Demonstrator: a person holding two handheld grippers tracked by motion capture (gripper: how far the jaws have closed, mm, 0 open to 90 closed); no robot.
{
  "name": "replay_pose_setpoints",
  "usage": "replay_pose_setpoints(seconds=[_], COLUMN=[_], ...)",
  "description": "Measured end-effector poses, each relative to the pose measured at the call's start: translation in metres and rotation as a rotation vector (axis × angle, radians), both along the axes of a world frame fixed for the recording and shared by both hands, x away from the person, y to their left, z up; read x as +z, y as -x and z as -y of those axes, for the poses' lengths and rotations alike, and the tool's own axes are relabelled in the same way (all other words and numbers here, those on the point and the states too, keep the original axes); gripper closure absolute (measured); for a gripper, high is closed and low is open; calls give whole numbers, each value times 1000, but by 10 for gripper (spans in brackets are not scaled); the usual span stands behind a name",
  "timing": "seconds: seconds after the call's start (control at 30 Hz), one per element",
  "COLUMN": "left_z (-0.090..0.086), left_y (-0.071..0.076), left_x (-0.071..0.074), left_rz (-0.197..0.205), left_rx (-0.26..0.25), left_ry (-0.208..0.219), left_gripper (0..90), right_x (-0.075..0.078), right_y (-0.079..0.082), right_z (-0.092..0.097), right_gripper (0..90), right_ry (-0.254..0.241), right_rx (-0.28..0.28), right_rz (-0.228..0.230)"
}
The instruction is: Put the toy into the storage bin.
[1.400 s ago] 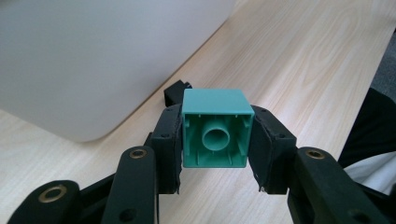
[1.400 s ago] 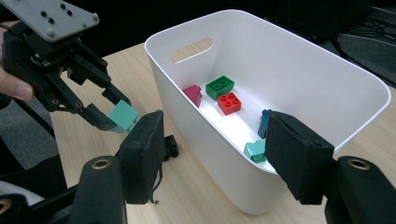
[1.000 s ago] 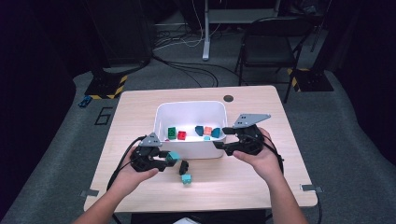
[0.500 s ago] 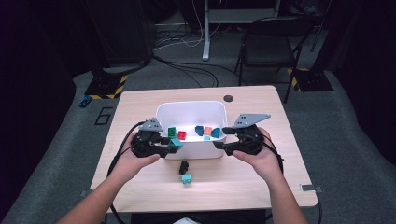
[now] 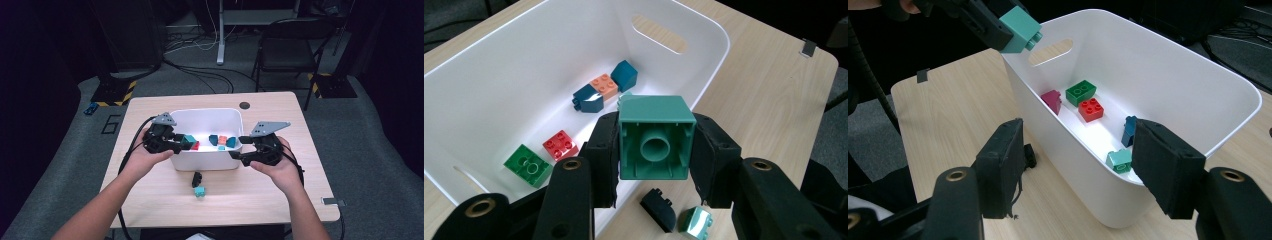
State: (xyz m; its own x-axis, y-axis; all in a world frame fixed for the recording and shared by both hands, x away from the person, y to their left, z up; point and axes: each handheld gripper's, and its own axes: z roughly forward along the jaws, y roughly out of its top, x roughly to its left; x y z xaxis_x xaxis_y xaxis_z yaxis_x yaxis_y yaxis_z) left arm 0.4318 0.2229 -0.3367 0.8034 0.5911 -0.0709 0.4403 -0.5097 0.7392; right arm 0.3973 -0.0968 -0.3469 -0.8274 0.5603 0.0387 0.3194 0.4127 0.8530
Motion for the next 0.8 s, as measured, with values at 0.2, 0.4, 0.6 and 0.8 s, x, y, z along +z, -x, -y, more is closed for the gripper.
replay_pose_setpoints(seconds=[0.2,0.4,0.6,0.8], left_z=[0,4,9,18], left_y=[-12,-23,-34,-45], left_x=[1,0,2,3], left_rz=[-2,4,1,7], left_rx=[3,2,-1,-7], left_ry=[-3,1,8,17], left_gripper=[582,582,582,582], right_x=[0,0,0,1], right_y=[0,0,0,0], right_z=[0,0,0,0], right_gripper=[373,373,373,373], right_ry=[-1,0,-1,-1], right_rx=[0,0,-1,1], right_rz=[0,0,2,3])
